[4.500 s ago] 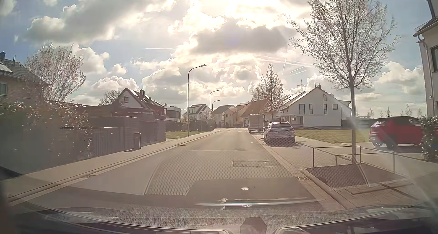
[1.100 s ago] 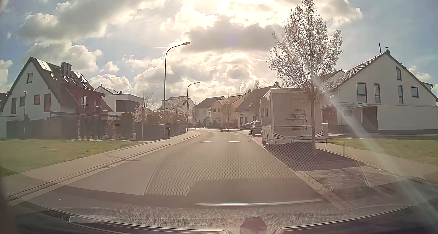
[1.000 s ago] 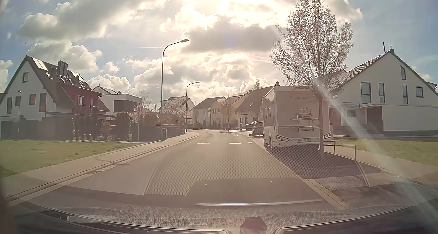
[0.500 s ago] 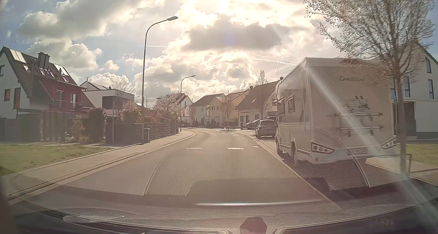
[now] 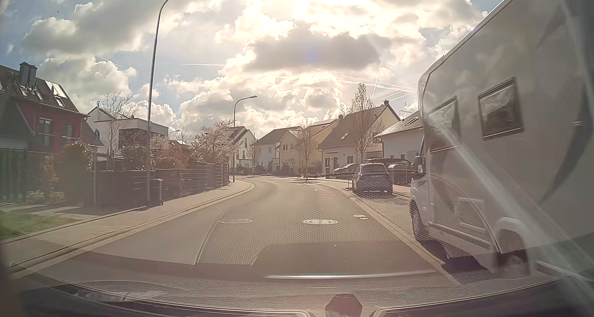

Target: Follow the waypoints while adhering to traffic rules and regulations

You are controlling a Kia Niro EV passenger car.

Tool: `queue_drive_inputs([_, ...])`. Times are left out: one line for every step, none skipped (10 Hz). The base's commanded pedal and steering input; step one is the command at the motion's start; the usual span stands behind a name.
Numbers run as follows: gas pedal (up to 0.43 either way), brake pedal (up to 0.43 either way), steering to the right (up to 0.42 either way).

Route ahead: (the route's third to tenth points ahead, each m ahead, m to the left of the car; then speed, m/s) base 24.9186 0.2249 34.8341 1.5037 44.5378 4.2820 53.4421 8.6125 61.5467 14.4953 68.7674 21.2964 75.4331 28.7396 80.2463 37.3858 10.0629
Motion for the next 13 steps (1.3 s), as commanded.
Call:
queue_drive_inputs([0.130, 0.000, 0.005])
queue_drive_inputs([0.130, 0.000, 0.005])
queue_drive_inputs([0.130, 0.000, 0.005])
queue_drive_inputs([0.130, 0.000, 0.005])
queue_drive_inputs([0.130, 0.000, 0.005])
queue_drive_inputs([0.130, 0.000, 0.005])
queue_drive_inputs([0.130, 0.000, 0.005])
queue_drive_inputs([0.118, 0.000, 0.005])
queue_drive_inputs([0.118, 0.000, 0.004])
queue_drive_inputs([0.118, 0.000, 0.004])
queue_drive_inputs([0.118, 0.000, 0.001])
queue_drive_inputs([0.118, 0.000, -0.006])
queue_drive_inputs([0.118, 0.000, -0.009])
